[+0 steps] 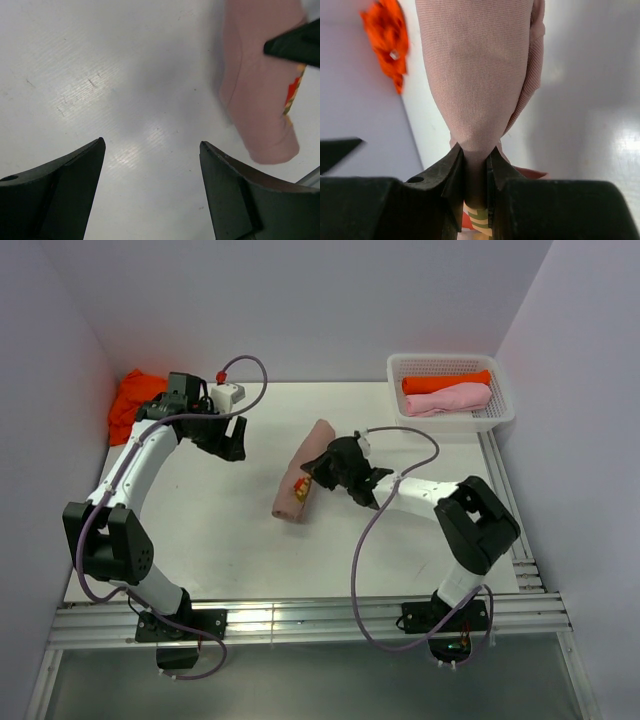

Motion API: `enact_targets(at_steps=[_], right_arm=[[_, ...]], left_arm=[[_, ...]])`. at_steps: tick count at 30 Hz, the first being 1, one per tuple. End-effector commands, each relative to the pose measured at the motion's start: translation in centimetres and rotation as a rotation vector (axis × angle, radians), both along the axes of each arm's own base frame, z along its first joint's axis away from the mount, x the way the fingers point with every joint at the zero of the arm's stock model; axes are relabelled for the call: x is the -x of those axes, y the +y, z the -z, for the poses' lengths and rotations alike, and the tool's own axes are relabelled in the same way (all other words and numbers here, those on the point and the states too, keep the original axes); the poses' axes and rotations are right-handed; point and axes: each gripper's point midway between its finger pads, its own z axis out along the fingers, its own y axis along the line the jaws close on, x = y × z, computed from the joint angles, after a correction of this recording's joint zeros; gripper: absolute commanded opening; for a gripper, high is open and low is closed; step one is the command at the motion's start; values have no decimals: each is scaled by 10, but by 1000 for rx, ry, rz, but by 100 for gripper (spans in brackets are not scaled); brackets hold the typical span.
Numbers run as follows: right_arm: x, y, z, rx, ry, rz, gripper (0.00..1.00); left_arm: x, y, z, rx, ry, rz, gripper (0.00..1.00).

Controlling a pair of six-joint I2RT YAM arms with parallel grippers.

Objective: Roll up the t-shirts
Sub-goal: Place the rolled tshirt into the container

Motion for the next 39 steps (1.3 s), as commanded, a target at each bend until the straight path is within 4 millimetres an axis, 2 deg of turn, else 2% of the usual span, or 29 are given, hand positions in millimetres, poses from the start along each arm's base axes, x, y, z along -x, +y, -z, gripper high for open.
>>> enact_targets(at_steps=[1,3,4,5,8,11,14,15,17,18,19,21,23,26,30,31,32,33,35,39], right_arm=[[-41,-17,-92,-98,-174,66,0],[-57,-37,-104,-88,-195,107,0],[-62,-45,-119,-95,-209,127,0],[-72,-62,-125,-94,-220,169,0],[-85,-95,-149,-121,-264,250,0],[-110,-157,-171,-124,-304,401,0],[-126,-196,-185,-139,-346,486,0],[-138,-222,-190,-136,-357,543,0],[-151,-247,-192,-126,-364,604,0],[-162,-258,-190,-121,-357,635,0],[-169,-281,-186,-117,-357,684,0],[-185,-302,-175,-141,-346,751,0],[-195,-336,-167,-161,-350,839,0],[-217,-369,-147,-138,-322,931,0],[-249,-398,-113,-113,-257,990,0],[-254,-402,-107,-113,-255,994,0],[-260,-409,-110,-116,-270,1000,0],[-266,-413,-90,-105,-234,1002,0],[-276,-418,-74,-105,-204,999,0],[-280,-430,-51,-94,-171,1015,0]], left_arm=[[7,-1,-11,15,-30,25,82],[7,-1,-10,15,-25,23,82],[7,-2,-10,17,-24,24,82],[6,-2,-11,17,-25,24,82],[5,-1,-10,12,-27,23,82],[3,0,-6,5,-20,21,82],[1,0,-3,5,-13,17,82],[1,-1,-1,5,-8,17,82],[1,-1,1,0,0,21,82],[-1,0,2,-8,-1,19,82],[-3,3,4,-21,0,12,82],[-5,4,7,-34,9,11,82],[-9,8,6,-55,-1,0,82],[-12,10,7,-69,5,-5,82],[-15,11,9,-80,9,-5,82],[-15,11,9,-81,7,-2,82],[-16,11,9,-80,7,-4,82],[-17,11,11,-81,11,-5,82],[-17,10,13,-81,17,-1,82],[-19,12,17,-86,25,-6,82]])
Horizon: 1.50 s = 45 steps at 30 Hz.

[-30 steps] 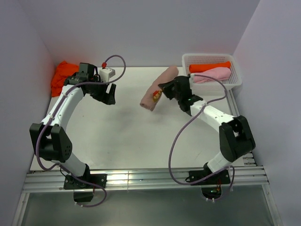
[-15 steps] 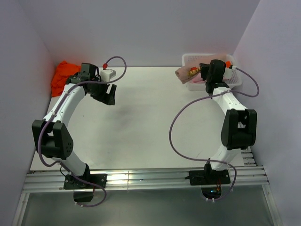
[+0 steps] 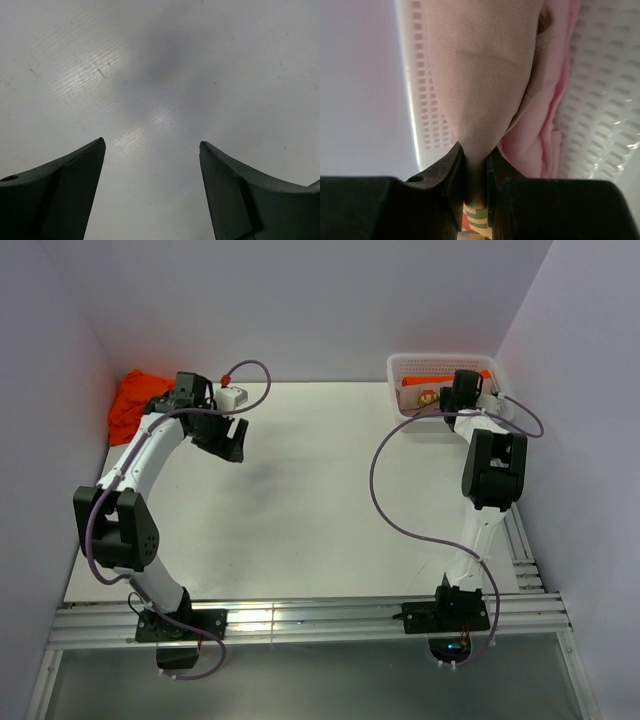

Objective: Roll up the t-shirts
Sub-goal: Place the rolled tshirt into the container

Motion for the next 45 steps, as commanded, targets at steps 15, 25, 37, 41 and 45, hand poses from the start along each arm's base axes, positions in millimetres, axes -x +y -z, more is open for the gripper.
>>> enact_targets(at_steps=[15,25,37,41,45], right_arm=[[-3,-37,34,-12,85,1,17],[-2,-28,40,-73,142,-77,52],[6,-19,5,-98,136,-129,61],[9,-17,-11,-109,127,-151,62],[14,-14,-21,-111,124,-166,63]], left_arm=[[-18,-5,-3,-7,-23,17,82],[-20,-10,-8,-2,-35,31,82],[-25,-13,-7,8,-30,50,82],[-28,-15,-5,14,-27,56,82],[-28,-16,-4,16,-23,58,82]])
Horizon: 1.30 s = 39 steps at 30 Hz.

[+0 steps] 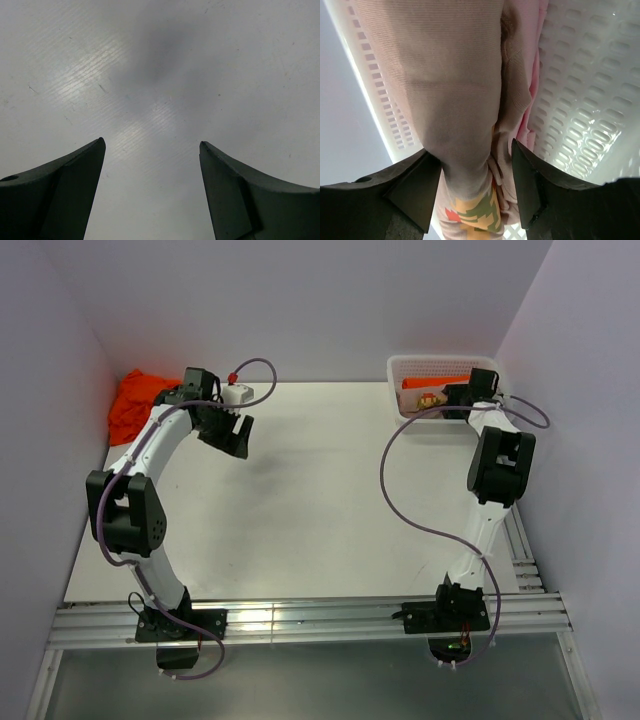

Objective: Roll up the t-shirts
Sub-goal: Place the rolled tshirt into the container

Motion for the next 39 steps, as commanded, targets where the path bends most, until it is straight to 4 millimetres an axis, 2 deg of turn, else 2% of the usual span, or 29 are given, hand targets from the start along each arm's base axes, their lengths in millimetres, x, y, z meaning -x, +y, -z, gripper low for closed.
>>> enact_targets(at_steps=[1,13,19,20,24,29,34,39], right_arm=[[10,-4,-55,22,-47,-22,63],[21,9,-66,-15,-49,-78,64],[27,14,-58,-30,-33,-94,63],[25,14,-62,-26,-54,-96,63],[21,19,-70,-49,-91,-120,54],[21,20,-90,-31,-140,-122,50],[20,22,-97,-38,-159,-131,48],[14,19,-102,-24,-188,-125,41]], left_arm=[[-8,-7,-18,24,-53,37,82],[-11,-9,-15,28,-47,41,82],[-11,-9,-13,27,-44,41,82],[-12,-9,-13,25,-45,39,82],[-12,-9,-12,25,-43,38,82],[-14,-10,-11,31,-40,33,82],[-15,-11,-12,39,-37,34,82],[-15,-11,-11,35,-35,34,82]])
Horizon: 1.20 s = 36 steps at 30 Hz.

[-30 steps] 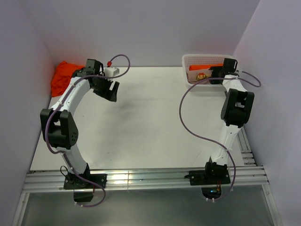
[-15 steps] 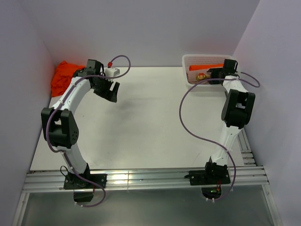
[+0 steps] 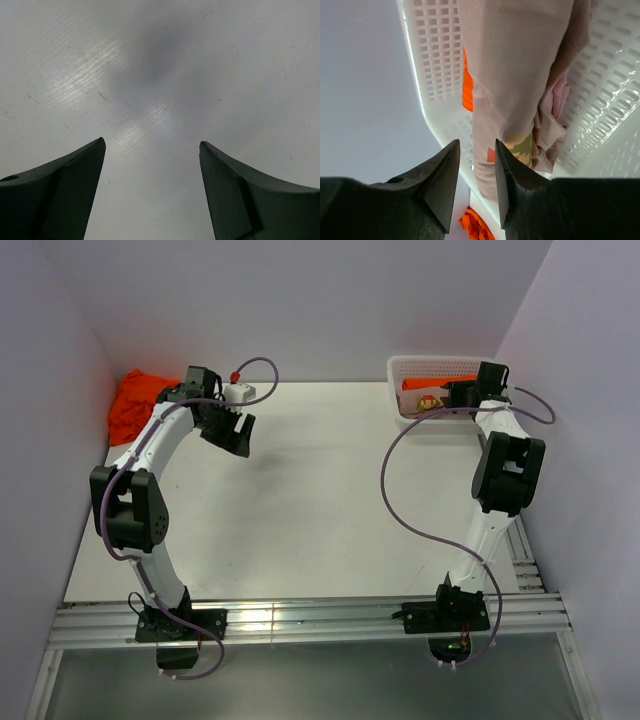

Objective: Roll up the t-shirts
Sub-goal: Place the rolled tshirt into the container

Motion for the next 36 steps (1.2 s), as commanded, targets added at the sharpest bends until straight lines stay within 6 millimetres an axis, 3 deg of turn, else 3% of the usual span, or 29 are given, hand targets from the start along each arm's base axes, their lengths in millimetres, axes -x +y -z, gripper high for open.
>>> enact_targets(at_steps=[1,7,18,32,36], right_arm=[[-6,-3,-46,20,-115,-3,41],[-13,-8,-28,32,-95,5,40],[6,-11,-1,71,-6,4,39],[26,-14,4,98,64,-10,38],[32,-11,-14,105,23,-24,38]], left_arm=[[-9,-7,-14,25,-42,13,82],[-11,-7,-11,21,-33,11,82],[-10,-8,-15,28,-40,11,82],[-7,-9,-22,41,-47,15,82],[-5,-9,-22,41,-47,16,82]])
